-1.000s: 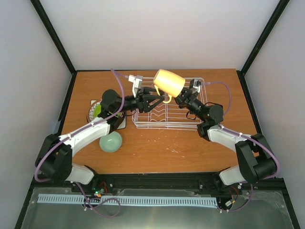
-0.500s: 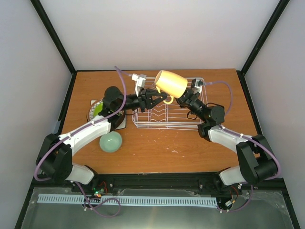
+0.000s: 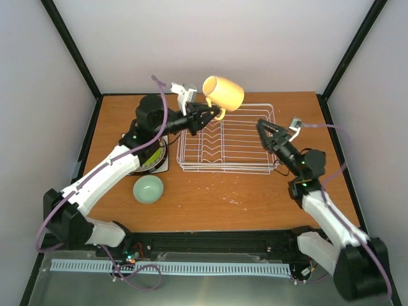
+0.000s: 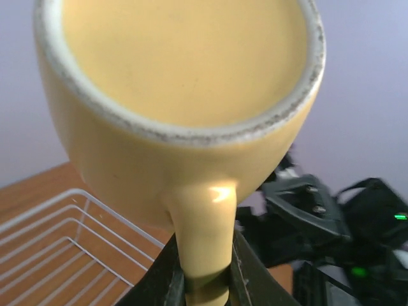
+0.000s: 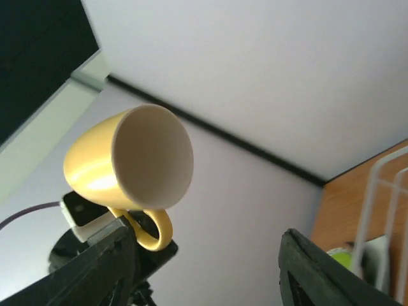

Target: Load the mixed dishes into the dish rack

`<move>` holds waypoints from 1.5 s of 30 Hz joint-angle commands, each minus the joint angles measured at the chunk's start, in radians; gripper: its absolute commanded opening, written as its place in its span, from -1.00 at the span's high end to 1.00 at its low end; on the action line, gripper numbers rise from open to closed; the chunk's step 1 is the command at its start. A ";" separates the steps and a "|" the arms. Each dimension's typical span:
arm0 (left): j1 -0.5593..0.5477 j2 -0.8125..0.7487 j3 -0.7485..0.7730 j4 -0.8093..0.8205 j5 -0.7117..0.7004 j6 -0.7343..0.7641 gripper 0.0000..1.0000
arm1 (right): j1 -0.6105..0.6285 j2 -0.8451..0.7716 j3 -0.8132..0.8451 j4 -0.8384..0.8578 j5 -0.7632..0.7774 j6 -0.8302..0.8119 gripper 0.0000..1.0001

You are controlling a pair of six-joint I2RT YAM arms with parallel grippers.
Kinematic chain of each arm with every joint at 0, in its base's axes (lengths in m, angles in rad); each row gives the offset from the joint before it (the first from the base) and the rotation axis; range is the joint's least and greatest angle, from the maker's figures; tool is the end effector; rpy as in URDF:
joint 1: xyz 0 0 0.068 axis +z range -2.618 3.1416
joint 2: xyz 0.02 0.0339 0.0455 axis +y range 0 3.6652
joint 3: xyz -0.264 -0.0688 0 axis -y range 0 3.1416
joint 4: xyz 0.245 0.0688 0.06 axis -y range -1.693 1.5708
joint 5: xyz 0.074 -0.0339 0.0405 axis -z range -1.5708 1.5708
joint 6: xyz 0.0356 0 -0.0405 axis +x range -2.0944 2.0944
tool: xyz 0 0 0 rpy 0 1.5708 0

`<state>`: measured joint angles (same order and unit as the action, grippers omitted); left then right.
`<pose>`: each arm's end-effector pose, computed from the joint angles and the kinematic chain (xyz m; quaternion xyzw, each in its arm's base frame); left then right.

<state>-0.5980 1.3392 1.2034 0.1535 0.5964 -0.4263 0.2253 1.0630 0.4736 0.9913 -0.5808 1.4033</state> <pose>0.2480 -0.1931 0.3986 0.2662 0.6495 -0.5136 0.4935 0.2141 0.0691 0.2985 0.0951 0.5722 0.6896 0.4336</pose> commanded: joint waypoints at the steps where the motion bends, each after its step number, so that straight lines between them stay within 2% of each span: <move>1: -0.018 0.120 0.176 -0.106 -0.103 0.174 0.99 | -0.025 -0.353 0.147 -0.926 0.265 -0.530 -0.24; 4: -0.076 0.278 0.295 -0.209 -0.186 0.250 0.99 | -0.025 -0.527 0.285 -1.279 0.525 -0.691 -0.24; 7: -0.135 0.432 0.421 -0.286 -0.277 0.300 0.99 | -0.025 -0.593 0.382 -1.408 0.656 -0.754 -0.24; 9: -0.151 0.505 0.469 -0.304 -0.298 0.309 0.99 | -0.024 -0.612 0.405 -1.445 0.684 -0.774 -0.24; 15: -0.208 0.690 0.599 -0.406 -0.404 0.397 0.99 | -0.025 -0.617 0.400 -1.451 0.690 -0.798 -0.23; 28: -0.216 0.867 0.666 -0.323 -0.500 0.446 0.99 | -0.024 -0.568 0.397 -1.419 0.690 -0.866 -0.24; 30: -0.217 0.897 0.680 -0.272 -0.500 0.453 0.99 | -0.024 -0.566 0.394 -1.419 0.694 -0.872 -0.25; 34: -0.217 0.996 0.781 -0.306 -0.471 0.435 0.99 | -0.024 -0.556 0.398 -1.418 0.703 -0.882 -0.25; 37: -0.216 1.028 0.798 -0.307 -0.463 0.426 0.99 | -0.024 -0.544 0.408 -1.423 0.713 -0.900 -0.26; 45: -0.217 1.075 0.839 -0.283 -0.550 0.478 0.99 | -0.024 -0.515 0.399 -1.406 0.717 -0.916 -0.26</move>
<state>-0.8101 2.4142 1.9476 -0.2249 0.1017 0.0017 0.2031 0.5350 0.8700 -0.4297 0.1230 0.5114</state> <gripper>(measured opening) 0.126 0.629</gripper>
